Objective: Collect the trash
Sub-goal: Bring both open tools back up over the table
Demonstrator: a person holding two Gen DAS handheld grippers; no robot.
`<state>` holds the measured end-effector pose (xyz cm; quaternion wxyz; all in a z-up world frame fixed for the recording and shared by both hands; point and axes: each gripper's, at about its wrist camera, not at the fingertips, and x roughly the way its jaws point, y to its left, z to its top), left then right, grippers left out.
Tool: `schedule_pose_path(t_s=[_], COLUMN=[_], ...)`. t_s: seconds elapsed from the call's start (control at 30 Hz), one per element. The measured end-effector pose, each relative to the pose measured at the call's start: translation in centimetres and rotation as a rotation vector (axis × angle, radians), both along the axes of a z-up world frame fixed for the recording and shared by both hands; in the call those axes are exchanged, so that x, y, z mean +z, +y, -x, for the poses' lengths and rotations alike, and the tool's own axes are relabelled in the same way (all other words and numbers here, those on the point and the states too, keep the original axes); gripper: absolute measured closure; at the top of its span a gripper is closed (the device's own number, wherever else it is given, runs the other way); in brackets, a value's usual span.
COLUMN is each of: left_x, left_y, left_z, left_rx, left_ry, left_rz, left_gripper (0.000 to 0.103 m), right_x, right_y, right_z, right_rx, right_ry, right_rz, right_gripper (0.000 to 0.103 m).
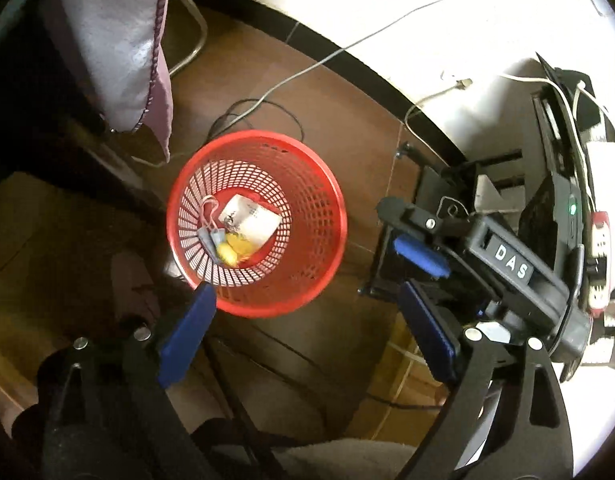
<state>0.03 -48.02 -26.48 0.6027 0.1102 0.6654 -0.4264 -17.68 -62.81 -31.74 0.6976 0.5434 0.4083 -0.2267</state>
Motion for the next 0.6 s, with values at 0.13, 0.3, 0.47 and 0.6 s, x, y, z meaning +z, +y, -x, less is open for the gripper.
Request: schedule_pose_path(t_s=[0.13,0.3,0.47,0.6], left_x=[1.8,4.9,10.0,15.5], left_y=[0.8,2.3,4.9,8.6], left_z=[1.0,2.8,5.0,6.4], left_rx=[-0.026,-0.071,-0.107,-0.124], left_ry=[-0.035,-0.146,-0.271,-0.362], left_rz=[0.031,0.053,0.141,0.229], left_gripper=[0.014,0.014,0.014,0.014], right_x=[2.3,5.9,10.3,14.6], right_y=[0.9,2.3,4.3,6.2], right_z=[0.4,0.7,0.6,0.2], right_rx=[0.013,0.034,0.062,0.072], right_ry=[-0.003,-0.007,-0.006,-0.03], right_rz=[0.055,0.151,0.278,0.384], right_gripper=[0.028,0.026,0.024,0.022])
